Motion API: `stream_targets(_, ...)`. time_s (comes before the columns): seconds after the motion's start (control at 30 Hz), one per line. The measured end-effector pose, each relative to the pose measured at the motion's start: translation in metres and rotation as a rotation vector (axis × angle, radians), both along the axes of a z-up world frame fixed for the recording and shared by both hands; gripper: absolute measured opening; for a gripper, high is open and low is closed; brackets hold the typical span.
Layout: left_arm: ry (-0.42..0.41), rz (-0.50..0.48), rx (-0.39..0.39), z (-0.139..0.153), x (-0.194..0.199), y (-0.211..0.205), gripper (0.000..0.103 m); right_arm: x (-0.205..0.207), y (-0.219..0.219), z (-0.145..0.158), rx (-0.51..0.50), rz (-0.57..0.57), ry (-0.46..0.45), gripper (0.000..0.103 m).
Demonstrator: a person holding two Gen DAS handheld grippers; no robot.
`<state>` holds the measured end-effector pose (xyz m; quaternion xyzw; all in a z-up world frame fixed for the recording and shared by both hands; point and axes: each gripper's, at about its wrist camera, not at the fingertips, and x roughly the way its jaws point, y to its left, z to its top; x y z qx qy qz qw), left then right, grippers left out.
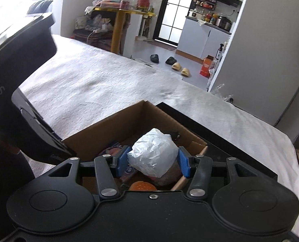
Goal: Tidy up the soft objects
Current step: 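Lower the white bag into the box and open the right gripper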
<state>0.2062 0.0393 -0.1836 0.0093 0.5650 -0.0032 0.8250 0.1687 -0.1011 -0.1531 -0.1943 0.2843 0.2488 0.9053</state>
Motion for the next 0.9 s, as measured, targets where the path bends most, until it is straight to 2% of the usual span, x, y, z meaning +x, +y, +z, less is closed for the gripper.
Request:
stream_targets(0.4, -0.007, -0.004, -0.011, 0.001, -0.002, 0.002, 0.009, -0.006, 0.010, 0.003, 0.005, 0.042, -0.004, 0.053)
stream_targets(0.53, -0.021, -0.023, 0.028, 0.003, -0.004, -0.004, 0.009, -0.010, 0.008, 0.003, -0.032, 0.035, -0.025, 0.068)
stream_targets(0.8, -0.019, -0.010, 0.058, 0.006, -0.004, -0.007, 0.013, -0.016, -0.012, 0.005, -0.018, -0.020, -0.010, 0.072)
stream_targets(0.87, -0.017, -0.006, 0.038, 0.008, -0.004, -0.005, 0.020, -0.020, -0.018, 0.007, -0.016, -0.035, -0.011, 0.073)
stream_targets(0.9, -0.017, 0.006, 0.030, 0.010, -0.004, -0.004, 0.031, -0.021, -0.020, 0.008, -0.012, -0.040, -0.012, 0.074)
